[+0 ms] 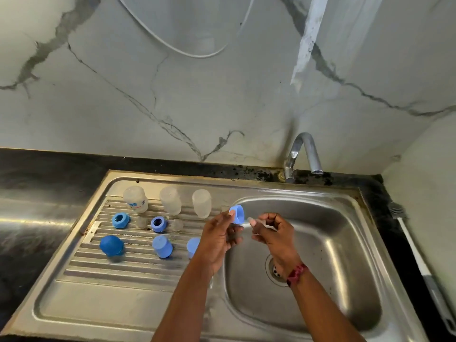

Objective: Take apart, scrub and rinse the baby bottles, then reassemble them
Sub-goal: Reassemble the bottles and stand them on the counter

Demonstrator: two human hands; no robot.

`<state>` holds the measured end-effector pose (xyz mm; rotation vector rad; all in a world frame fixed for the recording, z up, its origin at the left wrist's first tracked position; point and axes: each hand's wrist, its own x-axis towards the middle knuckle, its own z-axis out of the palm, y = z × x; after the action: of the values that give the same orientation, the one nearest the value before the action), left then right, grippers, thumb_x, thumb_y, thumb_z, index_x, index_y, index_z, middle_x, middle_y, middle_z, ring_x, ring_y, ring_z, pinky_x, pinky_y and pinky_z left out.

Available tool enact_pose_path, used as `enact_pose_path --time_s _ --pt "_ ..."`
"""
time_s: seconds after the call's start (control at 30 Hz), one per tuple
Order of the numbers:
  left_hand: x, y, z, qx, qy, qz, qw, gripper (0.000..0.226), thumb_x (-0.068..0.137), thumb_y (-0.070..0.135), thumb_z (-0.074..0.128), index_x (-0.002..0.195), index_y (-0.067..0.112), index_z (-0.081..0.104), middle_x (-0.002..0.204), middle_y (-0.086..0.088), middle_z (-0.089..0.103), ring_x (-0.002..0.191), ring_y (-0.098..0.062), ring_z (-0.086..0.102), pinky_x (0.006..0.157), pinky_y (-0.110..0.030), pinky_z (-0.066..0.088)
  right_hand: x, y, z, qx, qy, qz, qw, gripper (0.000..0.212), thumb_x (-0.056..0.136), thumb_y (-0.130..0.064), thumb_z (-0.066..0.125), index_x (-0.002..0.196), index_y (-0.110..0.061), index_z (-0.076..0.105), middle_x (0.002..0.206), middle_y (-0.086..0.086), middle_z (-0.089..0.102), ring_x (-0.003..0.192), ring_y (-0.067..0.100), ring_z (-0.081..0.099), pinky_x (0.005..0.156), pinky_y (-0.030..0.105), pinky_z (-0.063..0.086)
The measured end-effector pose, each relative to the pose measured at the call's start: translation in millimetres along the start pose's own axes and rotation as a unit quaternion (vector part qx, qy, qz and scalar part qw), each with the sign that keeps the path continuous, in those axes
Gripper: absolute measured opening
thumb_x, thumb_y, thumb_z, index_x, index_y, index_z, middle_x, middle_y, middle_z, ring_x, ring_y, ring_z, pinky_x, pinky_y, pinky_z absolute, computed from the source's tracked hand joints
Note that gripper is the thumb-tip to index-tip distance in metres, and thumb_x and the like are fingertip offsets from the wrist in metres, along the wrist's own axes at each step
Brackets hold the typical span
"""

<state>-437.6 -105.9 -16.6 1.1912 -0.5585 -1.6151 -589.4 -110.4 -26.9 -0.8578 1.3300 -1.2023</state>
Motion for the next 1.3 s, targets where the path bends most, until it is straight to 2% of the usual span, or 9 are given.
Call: enact_pose_path --time_s 0.13,0.3,0.57,0.73,0.87,1.0,1.07,1.17,1.3 --pt "-2 -2 2 -0.071 -0.005 -0.029 0.997 0.013 0.097 0.026 0.059 0.096 0.015 0.068 0.089 -0.009 0.071 0.079 -0.019 0.067 0.072 -0.037 0.053 -2 -6 -8 -0.019 -0.021 -0.036 0.999 0.027 0.079 0.008 0.075 0.1 -0.006 0.067 0.089 -0.007 0.076 0.084 0.004 0.071 0.072 0.017 0.054" --pt "-2 -5 -5 -0.116 -0.002 -0.04 0.992 0.018 0.098 0.026 0.059 0.103 0.012 0.069 0.099 -0.012 0.071 0.087 -0.022 0.067 0.076 -0.039 0.054 4 -7 -3 -0.094 -0.024 -0.049 0.994 0.034 0.078 0.002 0.076 0.098 -0.025 0.071 0.103 -0.003 0.073 0.088 0.012 0.071 0.076 0.026 0.057" --pt "-1 -7 -10 -0.099 -0.015 -0.036 0.994 0.021 0.097 0.023 0.058 0.113 0.012 0.067 0.099 -0.011 0.072 0.085 -0.019 0.068 0.076 -0.037 0.056 3 -13 15 -0.212 -0.057 -0.125 0.968 0.041 0.077 -0.006 0.079 0.098 -0.04 0.067 0.108 -0.006 0.062 0.084 0.002 0.066 0.077 0.02 0.056" --pt "-1 -7 -15 -0.082 -0.027 -0.032 0.996 0.018 0.097 0.022 0.058 0.109 0.014 0.069 0.098 -0.01 0.072 0.089 -0.02 0.067 0.084 -0.041 0.053 8 -11 16 -0.241 -0.094 -0.109 0.96 0.04 0.081 -0.015 0.08 0.117 -0.028 0.069 0.106 -0.007 0.064 0.084 0.004 0.068 0.075 0.015 0.054" --pt "-1 -6 -19 -0.056 -0.051 -0.031 0.997 0.021 0.094 0.025 0.06 0.111 0.017 0.07 0.102 -0.01 0.072 0.095 -0.021 0.067 0.084 -0.042 0.054 7 -14 17 -0.245 -0.092 -0.128 0.957 0.038 0.075 -0.015 0.085 0.109 -0.023 0.071 0.103 -0.008 0.069 0.081 0.002 0.068 0.074 0.015 0.053" --pt "1 -6 -22 -0.047 -0.051 -0.027 0.997 0.026 0.098 0.022 0.056 0.12 0.016 0.068 0.105 -0.011 0.072 0.094 -0.021 0.068 0.083 -0.042 0.055 4 -18 19 -0.239 -0.102 -0.13 0.957 0.043 0.07 -0.013 0.088 0.1 -0.032 0.065 0.092 -0.01 0.069 0.078 0.003 0.067 0.071 0.014 0.053" --pt "2 -7 -24 -0.041 -0.051 -0.027 0.997 0.025 0.1 0.019 0.054 0.121 0.016 0.067 0.106 -0.012 0.072 0.095 -0.022 0.068 0.085 -0.044 0.055 6 -17 19 -0.256 -0.097 -0.144 0.951 0.037 0.068 -0.014 0.089 0.097 -0.026 0.07 0.091 -0.01 0.071 0.081 0.002 0.067 0.075 0.015 0.054" --pt "1 -6 -23 -0.041 -0.049 -0.03 0.998 0.023 0.099 0.016 0.054 0.117 0.015 0.068 0.105 -0.013 0.073 0.093 -0.023 0.068 0.085 -0.044 0.055 7 -14 20 -0.28 -0.092 -0.161 0.942 0.037 0.066 -0.013 0.09 0.099 -0.016 0.074 0.094 -0.005 0.071 0.081 0.001 0.066 0.073 0.012 0.052" --pt "-2 -3 -19 -0.088 -0.055 -0.048 0.993 0.026 0.099 0.019 0.054 0.118 0.005 0.064 0.104 -0.018 0.072 0.088 -0.024 0.069 0.082 -0.043 0.057 8 -15 24 -0.319 -0.079 -0.19 0.925 0.042 0.064 -0.014 0.091 0.103 -0.017 0.076 0.09 -0.009 0.061 0.074 0.001 0.063 0.068 0.008 0.048"
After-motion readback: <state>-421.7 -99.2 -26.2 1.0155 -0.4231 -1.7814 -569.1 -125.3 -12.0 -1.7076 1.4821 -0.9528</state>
